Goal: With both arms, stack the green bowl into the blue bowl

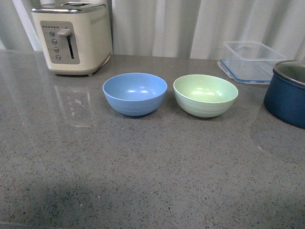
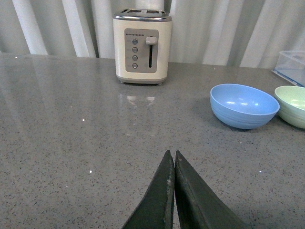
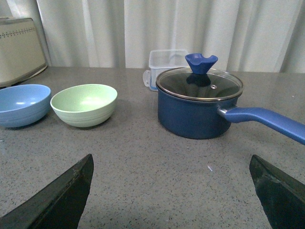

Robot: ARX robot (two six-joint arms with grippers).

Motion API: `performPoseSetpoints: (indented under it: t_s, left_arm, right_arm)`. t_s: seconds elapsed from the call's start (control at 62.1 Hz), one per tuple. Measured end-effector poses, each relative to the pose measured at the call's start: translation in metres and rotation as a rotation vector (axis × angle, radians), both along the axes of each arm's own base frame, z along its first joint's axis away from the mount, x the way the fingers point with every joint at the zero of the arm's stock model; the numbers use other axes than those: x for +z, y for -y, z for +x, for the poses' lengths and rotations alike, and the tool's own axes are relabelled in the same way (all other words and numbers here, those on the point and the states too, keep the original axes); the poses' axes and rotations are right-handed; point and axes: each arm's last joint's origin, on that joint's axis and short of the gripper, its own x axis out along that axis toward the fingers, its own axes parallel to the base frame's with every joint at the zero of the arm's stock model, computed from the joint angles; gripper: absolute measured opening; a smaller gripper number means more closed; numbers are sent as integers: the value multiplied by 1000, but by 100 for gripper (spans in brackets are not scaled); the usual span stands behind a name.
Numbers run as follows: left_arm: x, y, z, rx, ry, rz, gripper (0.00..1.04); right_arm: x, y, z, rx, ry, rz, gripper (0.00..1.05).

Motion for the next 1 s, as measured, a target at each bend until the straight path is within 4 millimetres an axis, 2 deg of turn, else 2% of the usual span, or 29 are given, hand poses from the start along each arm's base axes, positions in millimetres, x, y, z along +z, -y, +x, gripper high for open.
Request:
performPoseSetpoints:
  t_s: [0.338, 0.499, 0.676, 0.773, 0.885, 0.998]
  left_arm:
    - [-1, 0, -6, 0, 0, 0, 4]
    - [-4, 0, -17, -1, -10, 0, 4]
    - [-4, 0, -18, -1, -7, -1, 5]
    - [-4, 0, -18, -1, -7, 0, 20]
    - [-4, 0, -18, -1, -7, 0, 49]
    - [-4, 0, -18, 0, -6, 0, 68]
  right_arm:
    - [0, 0, 0, 0, 0, 0, 95]
    - [0, 0, 0, 0, 0, 0, 95]
    - [0, 0, 0, 0, 0, 0, 95]
    - [0, 0, 0, 0, 0, 0, 95]
    - [4, -3, 4, 144, -29, 1, 95]
    - [32, -9, 16, 228, -27, 22, 95]
